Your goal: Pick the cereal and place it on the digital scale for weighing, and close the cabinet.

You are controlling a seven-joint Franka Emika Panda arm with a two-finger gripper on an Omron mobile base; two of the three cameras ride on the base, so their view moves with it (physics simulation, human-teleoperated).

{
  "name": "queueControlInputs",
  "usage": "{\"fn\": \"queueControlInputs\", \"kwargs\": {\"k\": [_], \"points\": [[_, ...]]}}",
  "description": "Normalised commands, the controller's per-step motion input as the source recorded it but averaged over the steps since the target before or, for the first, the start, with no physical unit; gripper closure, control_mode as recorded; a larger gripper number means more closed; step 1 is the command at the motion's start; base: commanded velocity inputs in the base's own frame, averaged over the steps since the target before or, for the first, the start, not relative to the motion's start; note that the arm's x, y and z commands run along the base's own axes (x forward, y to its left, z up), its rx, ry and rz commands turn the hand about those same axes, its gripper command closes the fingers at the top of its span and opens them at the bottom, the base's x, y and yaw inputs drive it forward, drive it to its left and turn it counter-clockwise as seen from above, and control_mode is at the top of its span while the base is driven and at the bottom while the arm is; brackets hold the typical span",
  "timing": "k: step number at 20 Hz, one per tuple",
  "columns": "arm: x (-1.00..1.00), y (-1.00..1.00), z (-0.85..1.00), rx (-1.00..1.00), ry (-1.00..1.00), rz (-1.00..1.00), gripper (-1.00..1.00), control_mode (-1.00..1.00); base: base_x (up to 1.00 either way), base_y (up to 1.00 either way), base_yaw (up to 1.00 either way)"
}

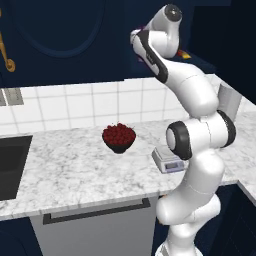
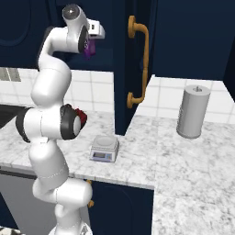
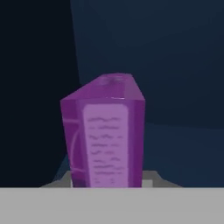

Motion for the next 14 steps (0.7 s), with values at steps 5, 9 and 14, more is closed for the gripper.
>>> {"fn": "queueControlInputs", "kwargs": {"k": [5,9,14], "points": [[-0.84,0.02,-0.21,0.0,-0.23,0.0,1.0,-1.0,0.0,0.0,0.0],[-1.0,0.0,-0.01,0.03,-0.23,-0.01,1.0,-1.0,0.0,0.0,0.0],[-1.0,0.0,0.0,0.08,-0.02,-0.2,1.0,-1.0,0.0,0.0,0.0]]}}
